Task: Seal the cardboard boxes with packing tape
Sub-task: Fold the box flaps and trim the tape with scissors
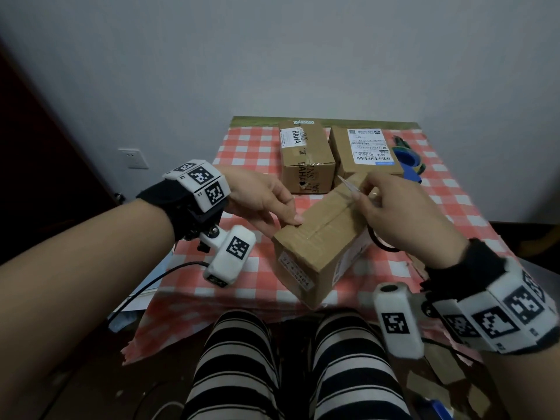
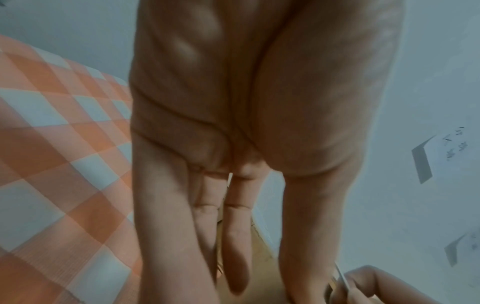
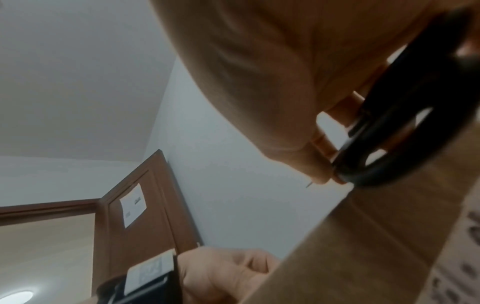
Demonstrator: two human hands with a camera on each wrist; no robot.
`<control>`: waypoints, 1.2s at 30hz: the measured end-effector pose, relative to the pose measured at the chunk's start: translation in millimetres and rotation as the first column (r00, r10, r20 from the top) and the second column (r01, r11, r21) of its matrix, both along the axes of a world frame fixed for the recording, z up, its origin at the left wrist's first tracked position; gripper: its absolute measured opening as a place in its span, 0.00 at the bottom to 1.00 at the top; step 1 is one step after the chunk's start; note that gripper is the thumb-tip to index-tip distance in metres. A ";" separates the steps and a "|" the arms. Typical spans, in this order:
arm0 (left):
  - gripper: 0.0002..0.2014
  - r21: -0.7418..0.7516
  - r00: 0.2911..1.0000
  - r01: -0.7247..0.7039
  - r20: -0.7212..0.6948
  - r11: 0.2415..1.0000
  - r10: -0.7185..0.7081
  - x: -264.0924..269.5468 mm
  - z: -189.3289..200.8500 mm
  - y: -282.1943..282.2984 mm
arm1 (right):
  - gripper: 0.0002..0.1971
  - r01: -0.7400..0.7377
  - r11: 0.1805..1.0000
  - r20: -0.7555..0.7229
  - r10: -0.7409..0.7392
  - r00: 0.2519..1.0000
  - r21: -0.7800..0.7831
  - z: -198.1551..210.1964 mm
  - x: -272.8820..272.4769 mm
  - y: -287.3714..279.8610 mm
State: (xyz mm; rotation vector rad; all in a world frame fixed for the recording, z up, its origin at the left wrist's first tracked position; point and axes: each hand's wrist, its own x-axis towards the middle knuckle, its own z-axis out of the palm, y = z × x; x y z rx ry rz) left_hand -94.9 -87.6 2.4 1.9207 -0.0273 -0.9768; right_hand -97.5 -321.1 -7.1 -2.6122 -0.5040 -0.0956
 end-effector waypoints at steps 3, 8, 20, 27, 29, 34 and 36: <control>0.11 -0.074 0.999 -0.015 -0.030 0.997 0.013 -2.5 0.2 3.4 | 0.09 -0.097 0.988 -0.057 0.104 0.993 0.117 2.3 -0.5 4.3; 0.15 -0.030 0.999 -0.004 0.042 1.000 0.005 -5.9 6.0 6.7 | 0.05 -0.228 0.942 -0.008 0.237 0.971 0.245 3.9 4.3 9.6; 0.62 0.677 0.683 0.188 0.431 0.712 -0.590 13.2 12.6 -10.1 | 0.05 -0.213 0.923 -0.019 0.231 0.973 0.321 2.2 11.3 1.2; 0.47 0.763 0.518 0.055 0.530 0.644 -0.672 14.4 17.1 -38.3 | 0.09 -0.073 0.958 0.013 0.072 0.997 0.277 4.5 16.4 -13.1; 0.43 0.744 0.515 0.036 0.559 0.668 -0.650 15.4 17.4 -35.4 | 0.12 -0.059 0.951 0.025 0.054 0.998 0.305 6.7 16.6 -16.9; 0.47 0.771 0.612 -0.015 0.511 0.637 -0.604 14.8 30.9 -26.4 | 0.08 -0.138 0.930 0.047 0.130 0.990 0.340 15.6 12.8 -24.3; 0.49 0.785 0.666 -0.035 0.480 0.618 -0.571 12.1 33.5 -20.9 | 0.08 -0.175 0.939 0.063 0.163 0.985 0.297 15.4 12.3 -24.0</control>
